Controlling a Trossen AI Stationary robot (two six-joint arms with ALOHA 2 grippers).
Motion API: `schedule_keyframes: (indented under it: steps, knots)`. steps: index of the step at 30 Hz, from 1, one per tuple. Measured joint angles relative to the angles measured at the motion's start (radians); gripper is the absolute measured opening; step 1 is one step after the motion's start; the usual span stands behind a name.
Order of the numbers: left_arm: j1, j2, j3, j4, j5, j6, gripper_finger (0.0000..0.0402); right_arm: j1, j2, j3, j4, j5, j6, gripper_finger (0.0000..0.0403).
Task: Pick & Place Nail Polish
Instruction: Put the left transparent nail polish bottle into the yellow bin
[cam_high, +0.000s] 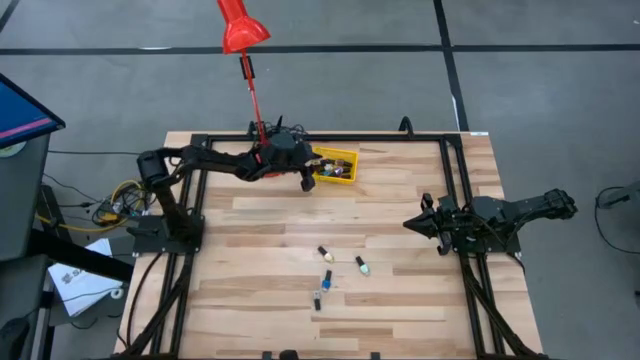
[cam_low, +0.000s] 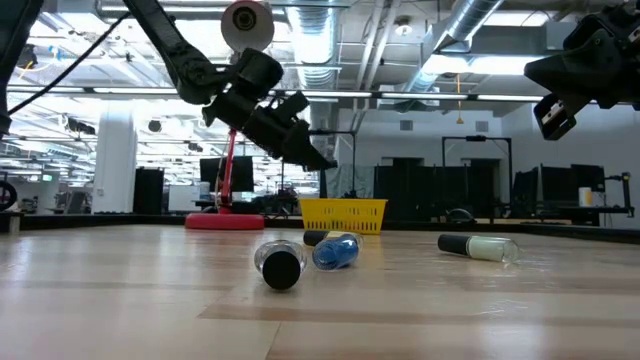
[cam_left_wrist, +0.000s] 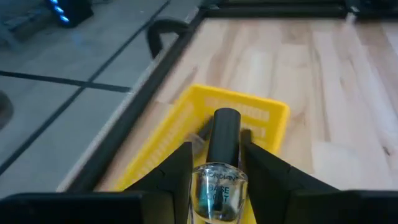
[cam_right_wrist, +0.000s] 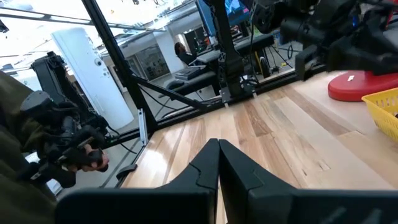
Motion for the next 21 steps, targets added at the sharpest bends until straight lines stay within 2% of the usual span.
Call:
schedule_keyframes:
  steps: [4,10,14,18,21]
  knots:
    - [-0.014,0.034,0.032,0.011,0.003,-0.001,0.0113,0.000,0.000,0.000,0.000,0.000,0.000,0.0001]
    - [-0.021,0.096,0.155,0.017,-0.036,-0.024,0.0113,0.000,0.000,0.000,0.000,0.000,0.000,0.0001]
    - [-0.021,0.169,0.216,0.016,-0.041,-0.102,0.0113,0.000,0.000,0.000,0.000,0.000,0.000,0.0001]
    - [-0.027,0.220,0.228,0.010,-0.047,-0.178,0.0113,0.000,0.000,0.000,0.000,0.000,0.000,0.0001]
    - [-0.036,0.231,0.228,-0.006,-0.063,-0.180,0.0113,0.000,0.000,0.000,0.000,0.000,0.000,0.0001]
